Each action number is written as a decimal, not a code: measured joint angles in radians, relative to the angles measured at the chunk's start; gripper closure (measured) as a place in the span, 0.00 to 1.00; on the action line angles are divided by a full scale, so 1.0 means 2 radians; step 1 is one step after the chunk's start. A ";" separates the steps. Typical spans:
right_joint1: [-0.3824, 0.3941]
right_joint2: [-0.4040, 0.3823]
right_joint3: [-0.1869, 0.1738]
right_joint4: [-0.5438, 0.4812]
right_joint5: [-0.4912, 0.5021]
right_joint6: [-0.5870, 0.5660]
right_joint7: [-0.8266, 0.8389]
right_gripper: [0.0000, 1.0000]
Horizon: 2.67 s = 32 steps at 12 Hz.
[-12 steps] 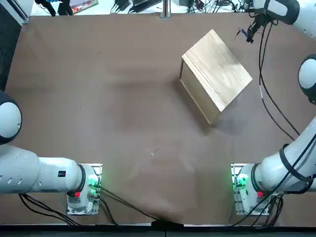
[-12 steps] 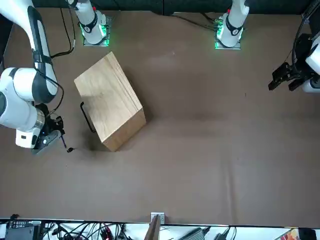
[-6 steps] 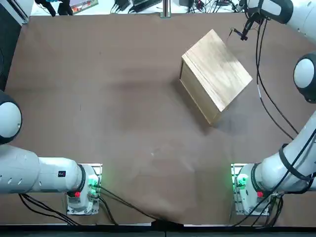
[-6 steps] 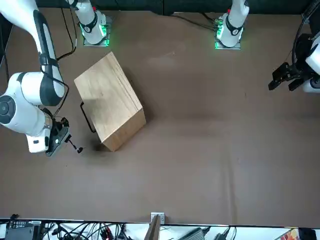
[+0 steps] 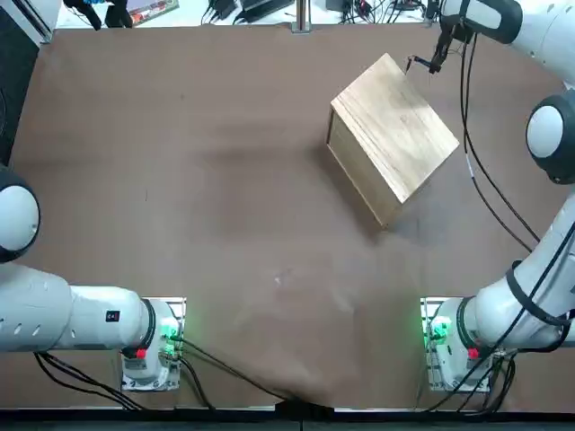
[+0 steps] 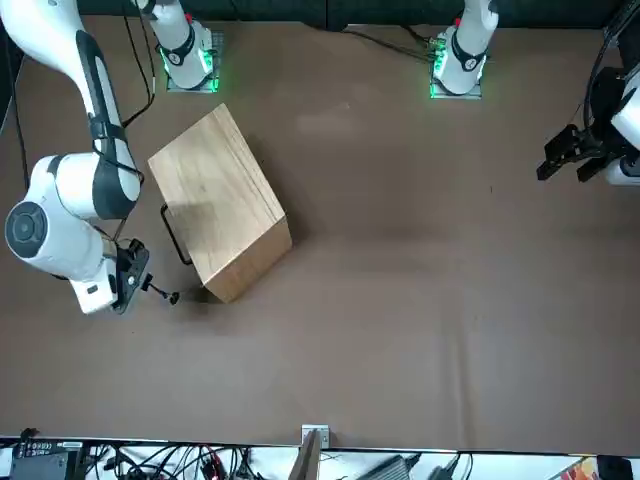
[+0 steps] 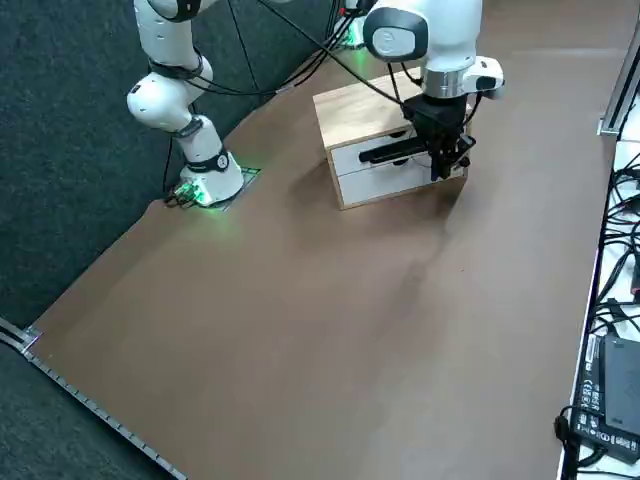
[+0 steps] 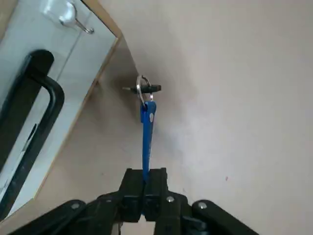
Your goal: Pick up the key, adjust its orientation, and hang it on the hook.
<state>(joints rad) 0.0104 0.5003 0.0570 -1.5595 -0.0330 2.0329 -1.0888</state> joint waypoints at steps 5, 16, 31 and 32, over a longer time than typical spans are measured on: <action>0.003 0.007 0.011 0.002 0.015 0.012 -0.018 0.96; 0.012 0.028 0.025 0.002 0.016 0.020 -0.020 0.96; 0.014 0.015 0.030 -0.002 0.020 0.012 -0.026 0.96; 0.014 0.015 0.030 -0.003 0.020 0.012 -0.026 0.96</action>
<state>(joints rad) 0.0379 0.5303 0.1176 -1.5652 0.0073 2.0563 -1.1410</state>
